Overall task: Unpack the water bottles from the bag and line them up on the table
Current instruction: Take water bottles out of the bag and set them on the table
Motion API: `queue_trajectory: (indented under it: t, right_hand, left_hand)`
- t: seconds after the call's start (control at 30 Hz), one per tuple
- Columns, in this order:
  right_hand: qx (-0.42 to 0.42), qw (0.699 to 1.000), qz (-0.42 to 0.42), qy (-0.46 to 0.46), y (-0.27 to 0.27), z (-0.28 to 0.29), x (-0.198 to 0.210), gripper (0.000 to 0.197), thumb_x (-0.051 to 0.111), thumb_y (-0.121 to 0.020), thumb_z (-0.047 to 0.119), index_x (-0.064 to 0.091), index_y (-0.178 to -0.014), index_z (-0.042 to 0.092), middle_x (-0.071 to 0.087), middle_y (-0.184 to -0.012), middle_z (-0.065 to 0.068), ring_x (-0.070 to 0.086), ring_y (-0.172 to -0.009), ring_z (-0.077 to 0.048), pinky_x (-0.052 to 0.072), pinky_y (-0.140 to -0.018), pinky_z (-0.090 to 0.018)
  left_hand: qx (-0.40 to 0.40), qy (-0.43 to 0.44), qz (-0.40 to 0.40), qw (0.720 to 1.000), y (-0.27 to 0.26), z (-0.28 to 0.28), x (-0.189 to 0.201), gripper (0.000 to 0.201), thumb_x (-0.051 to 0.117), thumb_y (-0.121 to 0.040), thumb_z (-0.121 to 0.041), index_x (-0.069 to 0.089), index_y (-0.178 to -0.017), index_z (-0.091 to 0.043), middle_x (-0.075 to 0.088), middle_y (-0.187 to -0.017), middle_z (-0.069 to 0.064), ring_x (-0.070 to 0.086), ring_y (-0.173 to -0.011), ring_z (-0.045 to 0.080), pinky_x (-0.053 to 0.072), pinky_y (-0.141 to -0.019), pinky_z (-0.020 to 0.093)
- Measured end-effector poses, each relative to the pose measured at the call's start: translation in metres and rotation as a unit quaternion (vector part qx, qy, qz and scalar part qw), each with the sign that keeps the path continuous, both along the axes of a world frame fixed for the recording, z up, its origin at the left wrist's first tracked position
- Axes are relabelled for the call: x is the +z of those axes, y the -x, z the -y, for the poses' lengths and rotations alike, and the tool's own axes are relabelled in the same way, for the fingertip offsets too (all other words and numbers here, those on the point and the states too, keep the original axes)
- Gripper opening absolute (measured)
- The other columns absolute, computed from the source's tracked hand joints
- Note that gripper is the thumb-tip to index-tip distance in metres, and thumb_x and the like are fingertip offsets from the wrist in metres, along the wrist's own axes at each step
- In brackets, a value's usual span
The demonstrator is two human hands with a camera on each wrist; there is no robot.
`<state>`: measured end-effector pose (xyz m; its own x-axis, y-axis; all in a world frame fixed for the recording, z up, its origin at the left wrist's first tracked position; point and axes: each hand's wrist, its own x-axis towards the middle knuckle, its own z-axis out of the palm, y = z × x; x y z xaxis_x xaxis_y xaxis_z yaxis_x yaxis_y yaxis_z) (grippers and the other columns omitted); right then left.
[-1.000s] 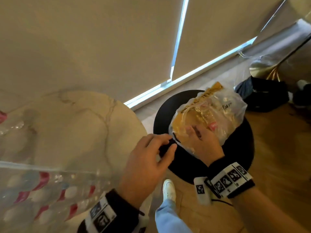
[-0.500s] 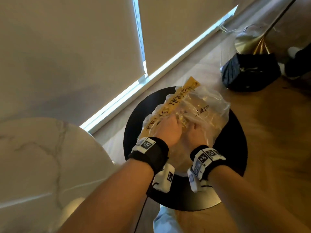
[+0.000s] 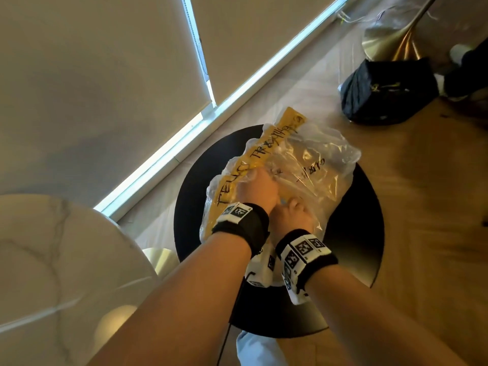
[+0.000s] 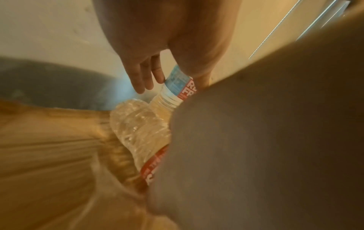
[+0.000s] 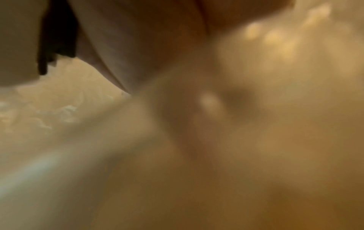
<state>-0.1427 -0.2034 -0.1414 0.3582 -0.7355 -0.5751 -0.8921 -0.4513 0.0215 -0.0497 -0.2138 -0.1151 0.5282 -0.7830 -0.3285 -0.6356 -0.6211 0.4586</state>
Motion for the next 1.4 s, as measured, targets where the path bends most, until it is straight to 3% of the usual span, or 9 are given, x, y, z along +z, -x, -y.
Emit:
queue_trajectory:
  t: [0.13, 0.33, 0.43, 0.63, 0.77, 0.97, 1.2, 1.33, 1.4]
  right_hand:
    - [-0.038, 0.999, 0.006, 0.006, -0.001, -0.007, -0.005, 0.052, 0.043, -0.096, 0.032, 0.034, -0.138, 0.003, 0.049, -0.135, -0.022, 0.051, -0.122, -0.035, 0.040, -0.099, -0.038]
    - [-0.006, 0.999, -0.002, -0.040, 0.010, -0.009, 0.000, 0.063, 0.041, -0.090, 0.055, 0.022, -0.142, 0.026, 0.055, -0.129, -0.019, 0.054, -0.117, -0.037, 0.042, -0.093, -0.046]
    - [-0.005, 0.998, 0.039, -0.051, 0.016, -0.007, 0.008, 0.062, 0.047, -0.088, 0.055, 0.034, -0.139, 0.023, 0.054, -0.134, -0.011, 0.053, -0.122, -0.031, 0.041, -0.097, -0.045]
    - [-0.078, 0.966, 0.231, -0.086, 0.028, -0.019, 0.023, 0.065, 0.075, -0.079, 0.035, 0.045, -0.134, 0.019, 0.061, -0.125, -0.003, 0.059, -0.113, -0.024, 0.043, -0.093, -0.031]
    - [-0.083, 0.941, 0.321, -0.059, 0.038, -0.037, 0.033, 0.055, 0.081, -0.074, 0.031, 0.060, -0.122, 0.014, 0.056, -0.124, -0.010, 0.057, -0.110, -0.030, 0.047, -0.092, -0.034]
    - [-0.089, 0.908, 0.409, -0.003, 0.052, -0.060, 0.048, 0.046, 0.083, -0.071, 0.032, 0.066, -0.109, 0.014, 0.052, -0.111, 0.001, 0.053, -0.101, -0.017, 0.039, -0.082, -0.020]
    - [-0.045, 0.894, 0.434, 0.108, 0.066, -0.071, 0.098, 0.035, 0.078, -0.077, 0.030, 0.069, -0.106, 0.012, 0.056, -0.106, -0.003, 0.059, -0.084, -0.018, 0.056, -0.072, -0.037]
    - [0.005, 0.889, 0.438, 0.136, 0.066, -0.080, 0.143, 0.035, 0.070, -0.082, 0.035, 0.069, -0.104, 0.008, 0.057, -0.107, -0.006, 0.049, -0.076, -0.006, 0.040, -0.066, -0.010]
    - [0.035, 0.884, 0.444, 0.141, 0.060, -0.090, 0.172, 0.036, 0.070, -0.083, 0.035, 0.068, -0.104, 0.007, 0.058, -0.108, -0.009, 0.046, -0.077, -0.007, 0.036, -0.065, -0.012]
  left_hand:
    - [-0.026, -0.011, -0.008, 1.000, -0.002, -0.007, -0.002, 0.025, 0.046, -0.101, -0.025, 0.066, -0.093, -0.012, 0.059, -0.080, 0.003, 0.066, -0.085, 0.025, 0.048, -0.071, 0.030]
    - [-0.091, -0.028, -0.029, 0.995, 0.009, -0.037, 0.010, 0.019, 0.051, -0.100, -0.028, 0.061, -0.085, -0.020, 0.050, -0.073, -0.010, 0.056, -0.071, 0.012, 0.053, -0.077, 0.031]
    - [-0.097, -0.001, -0.007, 0.995, 0.010, -0.053, 0.015, 0.011, 0.049, -0.101, -0.024, 0.059, -0.103, -0.023, 0.049, -0.082, -0.011, 0.048, -0.064, 0.003, 0.038, -0.059, 0.014]
    - [-0.109, -0.041, -0.017, 0.993, -0.006, -0.067, 0.013, 0.013, 0.056, -0.091, -0.030, 0.057, -0.102, -0.037, 0.064, -0.098, -0.007, 0.065, -0.088, 0.018, 0.055, -0.082, 0.039]
    - [-0.221, -0.020, -0.021, 0.975, -0.018, -0.072, 0.023, 0.044, 0.064, -0.092, -0.021, 0.050, -0.131, -0.035, 0.057, -0.134, -0.003, 0.056, -0.122, 0.020, 0.048, -0.101, 0.038]
    - [-0.319, -0.003, -0.006, 0.948, -0.032, -0.081, 0.052, 0.051, 0.065, -0.092, -0.026, 0.047, -0.139, -0.034, 0.053, -0.138, -0.003, 0.053, -0.123, 0.017, 0.043, -0.097, 0.027]
    - [-0.231, 0.153, -0.029, 0.961, -0.024, -0.126, 0.106, 0.059, 0.064, -0.088, -0.055, 0.048, -0.138, -0.029, 0.062, -0.114, -0.006, 0.050, -0.083, 0.001, 0.042, -0.078, 0.018]
    - [-0.111, 0.210, -0.033, 0.971, -0.010, -0.159, 0.126, 0.061, 0.066, -0.087, -0.056, 0.050, -0.137, -0.026, 0.070, -0.106, -0.005, 0.064, -0.088, 0.006, 0.043, -0.075, 0.009]
    - [-0.023, 0.240, -0.073, 0.968, -0.005, -0.183, 0.138, 0.059, 0.069, -0.087, -0.051, 0.050, -0.137, -0.025, 0.069, -0.111, -0.003, 0.061, -0.096, 0.003, 0.048, -0.081, 0.013]
